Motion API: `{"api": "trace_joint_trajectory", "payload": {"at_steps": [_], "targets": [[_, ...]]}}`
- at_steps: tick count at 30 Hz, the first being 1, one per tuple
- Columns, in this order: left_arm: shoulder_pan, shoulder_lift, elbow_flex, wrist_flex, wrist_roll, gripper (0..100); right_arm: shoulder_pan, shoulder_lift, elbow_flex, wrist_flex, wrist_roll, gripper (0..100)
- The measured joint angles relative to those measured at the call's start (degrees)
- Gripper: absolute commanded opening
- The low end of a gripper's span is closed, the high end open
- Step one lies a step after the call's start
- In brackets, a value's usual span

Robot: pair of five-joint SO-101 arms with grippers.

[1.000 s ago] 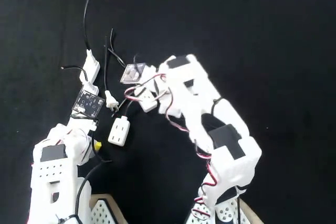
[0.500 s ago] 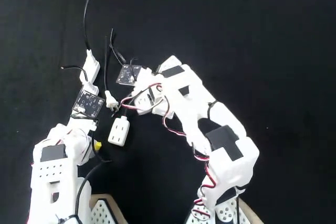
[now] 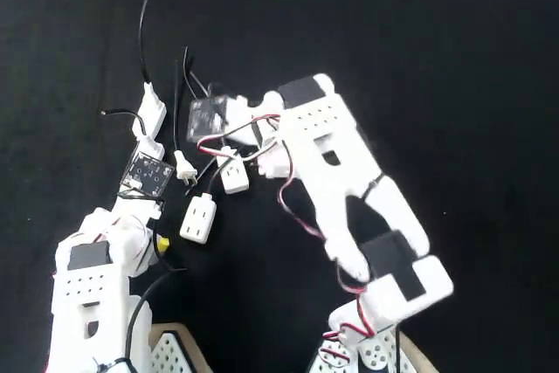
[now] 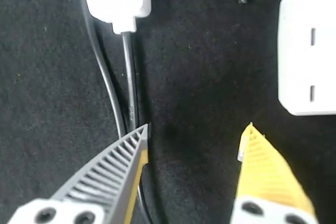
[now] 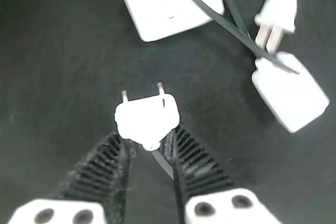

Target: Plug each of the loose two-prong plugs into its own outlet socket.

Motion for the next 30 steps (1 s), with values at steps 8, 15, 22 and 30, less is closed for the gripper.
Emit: {"api": "trace_joint_trajectory", "payload": {"at_steps": [8,15,22,30], "targets": [[0.00,0.00,0.00,0.00,0.00,27,-6.86,-2.64,9.32,-3.69,25.76,1.8],[0.00,0.00,0.00,0.00,0.00,27,-6.86,-0.44,17.49,-11.43,26.81,26.9],[0.00,0.00,0.00,0.00,0.00,27,-1.49,-6.42,18.37,-11.43,25.05,22.4],[0.00,0.00,0.00,0.00,0.00,27,-1.05,-13.10,21.45,-11.43,-17.76,10.0]]}}
